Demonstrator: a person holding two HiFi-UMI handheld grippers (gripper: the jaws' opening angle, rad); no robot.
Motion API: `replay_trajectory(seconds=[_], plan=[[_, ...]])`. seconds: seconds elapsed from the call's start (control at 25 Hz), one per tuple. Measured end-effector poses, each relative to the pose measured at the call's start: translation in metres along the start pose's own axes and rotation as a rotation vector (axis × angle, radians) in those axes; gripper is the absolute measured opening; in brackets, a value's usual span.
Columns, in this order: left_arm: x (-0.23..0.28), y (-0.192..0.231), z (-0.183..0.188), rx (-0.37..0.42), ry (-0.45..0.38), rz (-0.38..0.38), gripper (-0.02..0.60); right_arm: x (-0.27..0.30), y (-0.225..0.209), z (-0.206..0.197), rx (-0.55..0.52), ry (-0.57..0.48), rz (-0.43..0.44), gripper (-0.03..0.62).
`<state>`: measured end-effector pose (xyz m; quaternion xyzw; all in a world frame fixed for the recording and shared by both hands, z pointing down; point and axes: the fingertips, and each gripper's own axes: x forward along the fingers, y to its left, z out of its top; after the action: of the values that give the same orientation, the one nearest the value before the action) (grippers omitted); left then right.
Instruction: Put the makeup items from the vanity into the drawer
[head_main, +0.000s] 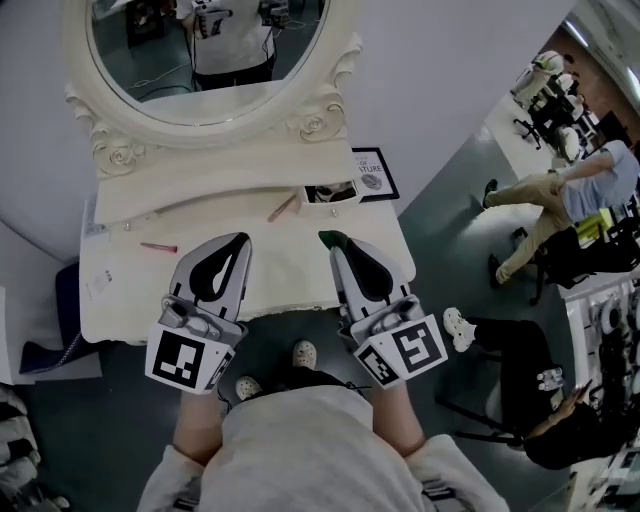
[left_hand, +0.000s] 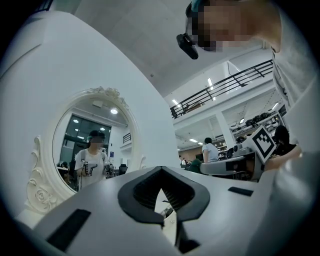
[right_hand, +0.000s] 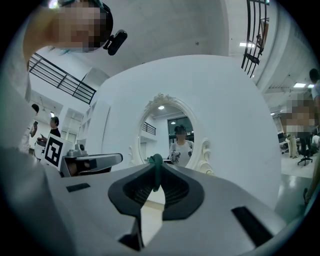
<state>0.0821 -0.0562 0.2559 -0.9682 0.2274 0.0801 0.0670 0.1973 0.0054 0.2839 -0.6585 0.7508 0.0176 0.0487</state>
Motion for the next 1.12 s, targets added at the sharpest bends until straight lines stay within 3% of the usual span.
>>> replay_trajectory(seconds=[0.56,1.12], plan=[[0.044,-0.033,-0.009,-0.013,0.0,-0.047,0.011,-0.021,-0.05,-0.002,0.015,0.004,-0.046,0.043],[0.068,-0.037,-0.029,-0.014,0.036,0.003,0.011,-0.01,-0.09,-0.031,0.058,0.066,-0.016,0.043]])
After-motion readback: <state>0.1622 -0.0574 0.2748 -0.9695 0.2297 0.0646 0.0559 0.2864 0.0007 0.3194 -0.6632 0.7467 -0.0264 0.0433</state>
